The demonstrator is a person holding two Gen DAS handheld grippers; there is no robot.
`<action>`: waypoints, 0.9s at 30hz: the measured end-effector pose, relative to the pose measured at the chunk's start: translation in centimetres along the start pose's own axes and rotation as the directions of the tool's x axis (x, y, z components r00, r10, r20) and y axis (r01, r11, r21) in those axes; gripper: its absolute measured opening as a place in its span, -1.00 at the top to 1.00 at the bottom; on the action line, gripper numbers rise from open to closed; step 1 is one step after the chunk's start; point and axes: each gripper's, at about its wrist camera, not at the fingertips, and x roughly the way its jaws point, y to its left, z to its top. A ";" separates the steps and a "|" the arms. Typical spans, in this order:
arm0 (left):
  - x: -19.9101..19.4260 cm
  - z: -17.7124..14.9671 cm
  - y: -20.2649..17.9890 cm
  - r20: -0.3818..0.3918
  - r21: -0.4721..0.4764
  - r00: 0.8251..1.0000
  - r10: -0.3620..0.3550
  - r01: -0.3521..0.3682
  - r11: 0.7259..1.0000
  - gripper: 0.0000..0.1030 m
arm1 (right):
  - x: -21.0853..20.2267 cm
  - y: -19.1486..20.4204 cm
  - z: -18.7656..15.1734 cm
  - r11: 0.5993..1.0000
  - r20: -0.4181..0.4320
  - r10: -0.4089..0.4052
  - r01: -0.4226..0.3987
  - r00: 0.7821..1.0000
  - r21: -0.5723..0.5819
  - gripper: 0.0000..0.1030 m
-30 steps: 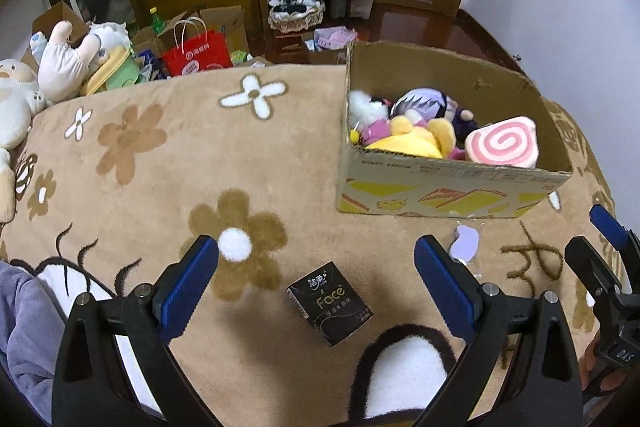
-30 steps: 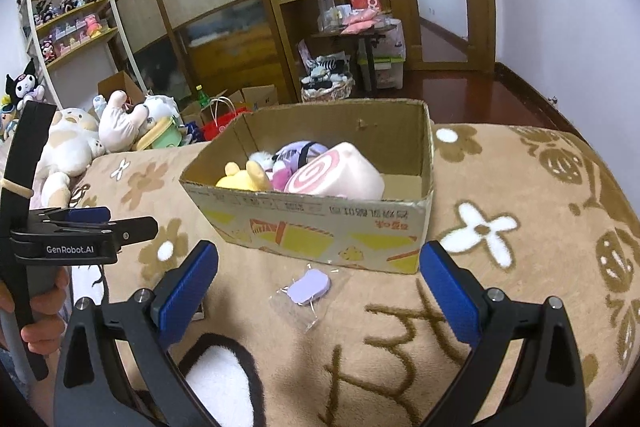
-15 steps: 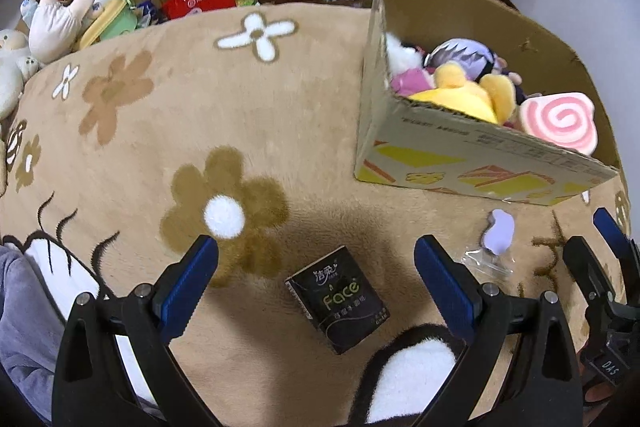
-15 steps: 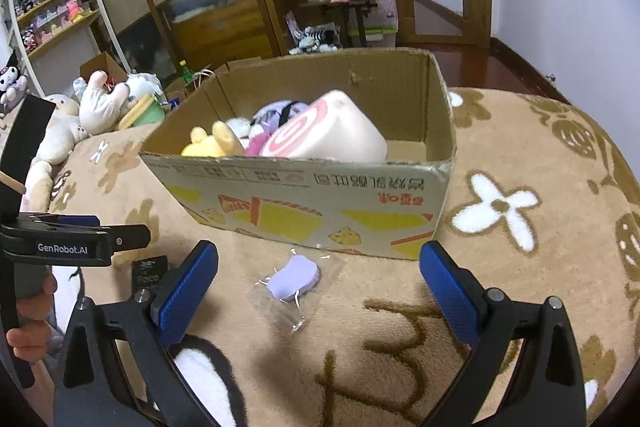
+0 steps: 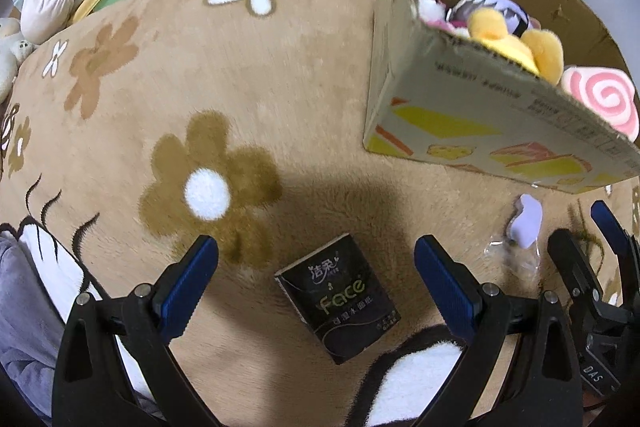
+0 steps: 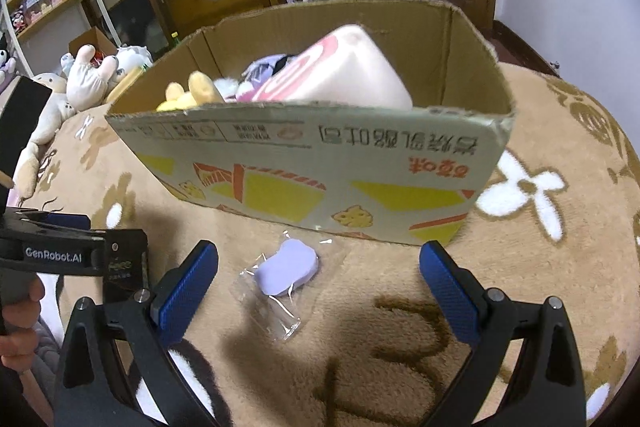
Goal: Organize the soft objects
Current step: 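Move the left tool to the black Face tissue packet while the right tool approaches the lavender sachet, then close the left tool on the black packet while the right tool grips the lavender sachet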
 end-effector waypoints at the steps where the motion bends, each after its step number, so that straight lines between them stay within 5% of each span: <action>1: 0.1 0.0 -0.1 -0.004 0.002 1.000 0.001 -0.001 1.000 -0.89 | 0.2 0.1 0.0 1.000 -0.005 -0.004 0.004 1.000 -0.002 -1.00; 18: 3.8 0.1 0.3 -0.114 -0.002 0.993 0.028 -0.028 1.000 -0.89 | 4.0 2.1 -0.5 0.996 -0.086 -0.048 0.042 0.995 -0.072 -1.00; 22: 4.1 -0.6 -0.1 -0.120 0.024 0.992 0.048 -0.045 0.999 -0.83 | 4.7 2.4 -0.7 0.996 -0.098 -0.059 0.051 0.993 -0.076 -1.00; 27: 3.7 -1.3 -0.6 -0.112 0.032 0.994 -0.015 0.018 0.999 -0.61 | 4.8 2.5 -0.7 0.997 -0.102 -0.061 0.055 0.993 -0.061 -1.00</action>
